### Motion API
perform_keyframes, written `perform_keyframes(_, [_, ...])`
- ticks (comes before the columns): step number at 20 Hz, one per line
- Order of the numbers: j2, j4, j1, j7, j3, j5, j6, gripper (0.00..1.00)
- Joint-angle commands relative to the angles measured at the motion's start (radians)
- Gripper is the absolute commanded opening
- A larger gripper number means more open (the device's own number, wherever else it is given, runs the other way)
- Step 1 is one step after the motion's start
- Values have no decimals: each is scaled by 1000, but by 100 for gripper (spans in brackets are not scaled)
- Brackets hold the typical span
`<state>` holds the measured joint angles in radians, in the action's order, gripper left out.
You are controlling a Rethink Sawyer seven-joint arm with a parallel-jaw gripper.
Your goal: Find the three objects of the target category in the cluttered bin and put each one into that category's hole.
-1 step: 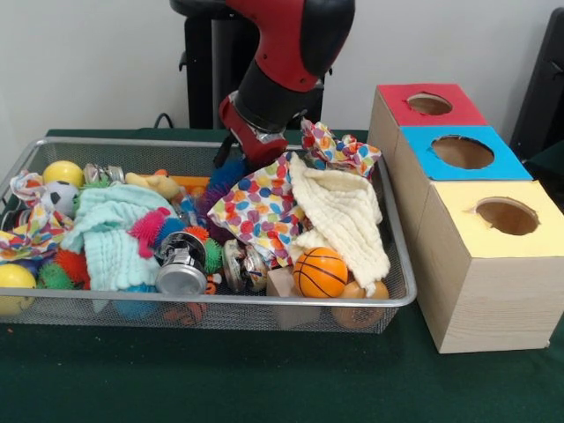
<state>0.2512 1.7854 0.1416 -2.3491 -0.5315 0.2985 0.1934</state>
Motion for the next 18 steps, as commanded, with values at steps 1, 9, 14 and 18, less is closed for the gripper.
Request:
perform_keyframes(1, [-148,-133,-49,-89,55,-21,-128,100])
perform_keyframes(9, [-226,-164,-62,-99,56,6,-205,100])
perform_keyframes(14, [-248,-180,-77,-93,50,12,-230,100])
perform_keyframes(18, [-255,-179,-81,-97,63,12,-248,100])
